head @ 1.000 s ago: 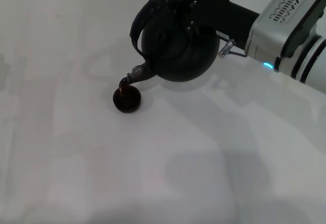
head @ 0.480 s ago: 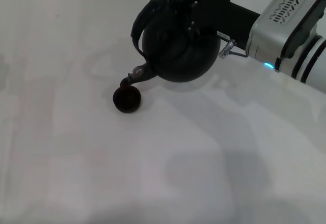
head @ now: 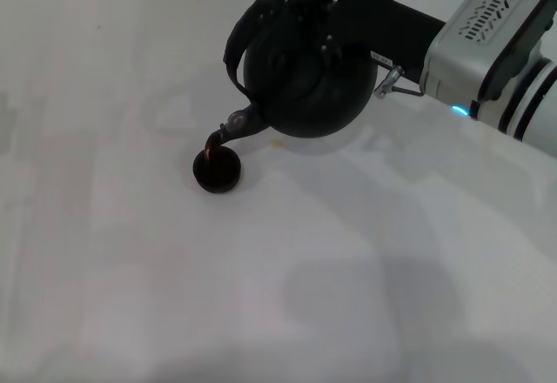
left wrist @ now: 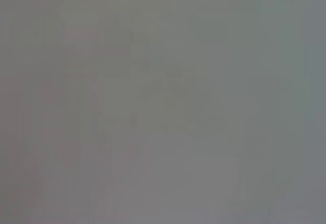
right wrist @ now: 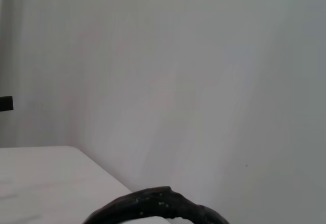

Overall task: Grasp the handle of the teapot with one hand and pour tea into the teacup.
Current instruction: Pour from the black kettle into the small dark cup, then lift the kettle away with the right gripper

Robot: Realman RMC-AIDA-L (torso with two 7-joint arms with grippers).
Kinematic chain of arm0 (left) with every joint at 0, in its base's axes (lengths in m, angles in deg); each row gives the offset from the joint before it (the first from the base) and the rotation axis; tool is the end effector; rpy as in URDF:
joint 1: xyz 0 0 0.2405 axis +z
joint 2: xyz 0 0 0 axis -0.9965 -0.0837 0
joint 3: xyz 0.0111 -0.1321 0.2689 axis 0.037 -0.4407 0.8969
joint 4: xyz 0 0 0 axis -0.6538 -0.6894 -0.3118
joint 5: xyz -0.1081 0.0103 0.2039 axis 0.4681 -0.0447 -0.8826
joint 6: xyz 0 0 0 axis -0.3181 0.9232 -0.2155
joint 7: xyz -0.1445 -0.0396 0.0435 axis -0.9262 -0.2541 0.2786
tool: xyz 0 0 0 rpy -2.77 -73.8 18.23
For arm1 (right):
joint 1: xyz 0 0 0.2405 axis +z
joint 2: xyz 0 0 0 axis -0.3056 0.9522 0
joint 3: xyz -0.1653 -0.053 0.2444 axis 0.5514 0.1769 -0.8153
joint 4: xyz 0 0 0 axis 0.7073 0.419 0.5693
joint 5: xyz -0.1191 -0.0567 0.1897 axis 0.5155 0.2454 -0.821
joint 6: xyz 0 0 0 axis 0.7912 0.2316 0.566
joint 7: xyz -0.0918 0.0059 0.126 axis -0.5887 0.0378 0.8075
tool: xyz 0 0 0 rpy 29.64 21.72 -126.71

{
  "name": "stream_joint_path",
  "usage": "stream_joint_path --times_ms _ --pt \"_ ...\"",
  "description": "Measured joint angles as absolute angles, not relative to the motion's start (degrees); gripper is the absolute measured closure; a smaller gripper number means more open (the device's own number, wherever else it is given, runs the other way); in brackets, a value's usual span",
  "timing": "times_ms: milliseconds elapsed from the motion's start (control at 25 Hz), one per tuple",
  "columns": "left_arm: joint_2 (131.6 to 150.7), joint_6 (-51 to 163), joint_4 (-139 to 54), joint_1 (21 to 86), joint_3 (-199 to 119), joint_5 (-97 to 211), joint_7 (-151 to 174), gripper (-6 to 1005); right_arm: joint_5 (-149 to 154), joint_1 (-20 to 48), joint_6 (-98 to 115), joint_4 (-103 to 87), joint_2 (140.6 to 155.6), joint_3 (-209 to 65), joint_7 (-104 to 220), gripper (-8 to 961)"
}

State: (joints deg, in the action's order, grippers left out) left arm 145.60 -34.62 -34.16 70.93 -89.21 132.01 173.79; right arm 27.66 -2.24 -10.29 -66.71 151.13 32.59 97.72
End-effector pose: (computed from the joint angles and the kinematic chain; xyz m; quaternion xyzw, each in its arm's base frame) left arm -0.4274 0.2821 -0.0021 -0.5578 -0.2826 -0.3778 0.6828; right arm 0.2112 0.3808 -0.1005 -0.8948 0.0591 0.2371 0.3737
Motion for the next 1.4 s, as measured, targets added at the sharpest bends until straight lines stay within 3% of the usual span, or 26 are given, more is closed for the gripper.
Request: stream_joint_path --times_ms 1400 --pt "145.52 -34.6 -34.2 70.4 -89.2 132.0 173.8 122 27.2 -2.5 -10.3 -66.5 151.14 32.6 96.6 768"
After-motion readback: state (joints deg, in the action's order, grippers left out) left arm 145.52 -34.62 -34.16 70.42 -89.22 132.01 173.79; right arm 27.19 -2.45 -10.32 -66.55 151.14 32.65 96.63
